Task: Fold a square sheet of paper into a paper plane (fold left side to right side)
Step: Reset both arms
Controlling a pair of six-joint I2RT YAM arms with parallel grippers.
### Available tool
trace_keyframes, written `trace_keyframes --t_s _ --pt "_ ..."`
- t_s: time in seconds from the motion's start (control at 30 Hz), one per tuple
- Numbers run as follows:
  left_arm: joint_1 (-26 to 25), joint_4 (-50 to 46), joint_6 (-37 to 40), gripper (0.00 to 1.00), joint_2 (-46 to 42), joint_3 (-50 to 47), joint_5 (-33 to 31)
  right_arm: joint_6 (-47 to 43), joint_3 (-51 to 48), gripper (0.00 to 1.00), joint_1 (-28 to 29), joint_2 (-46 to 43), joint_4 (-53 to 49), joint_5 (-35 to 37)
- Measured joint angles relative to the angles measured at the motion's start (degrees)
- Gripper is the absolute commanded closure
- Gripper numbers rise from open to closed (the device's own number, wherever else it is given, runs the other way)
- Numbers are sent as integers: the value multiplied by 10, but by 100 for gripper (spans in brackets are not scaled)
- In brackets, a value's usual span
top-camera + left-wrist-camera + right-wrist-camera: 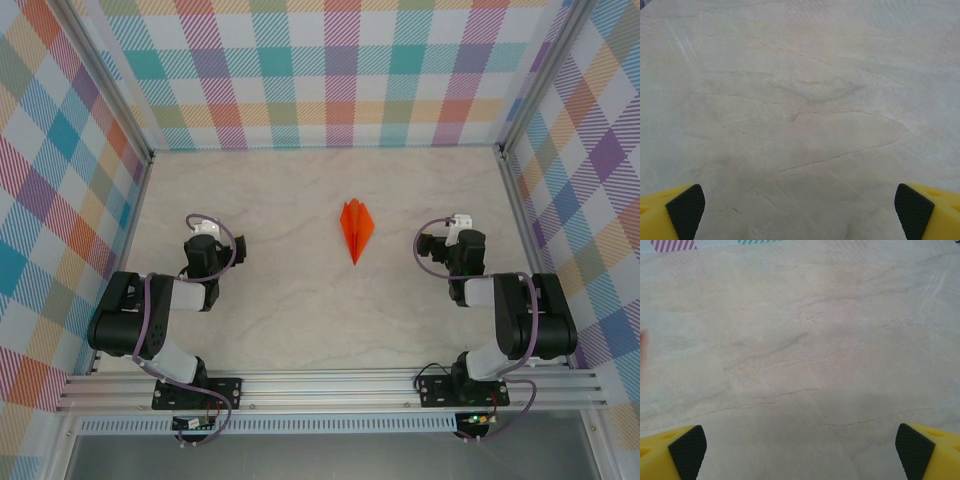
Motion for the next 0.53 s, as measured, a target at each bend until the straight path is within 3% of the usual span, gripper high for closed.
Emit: trace_keyframes --t_s 0.53 --pt "0 0 -2 0 0 0 9 0 1 0 0 0 0 -9"
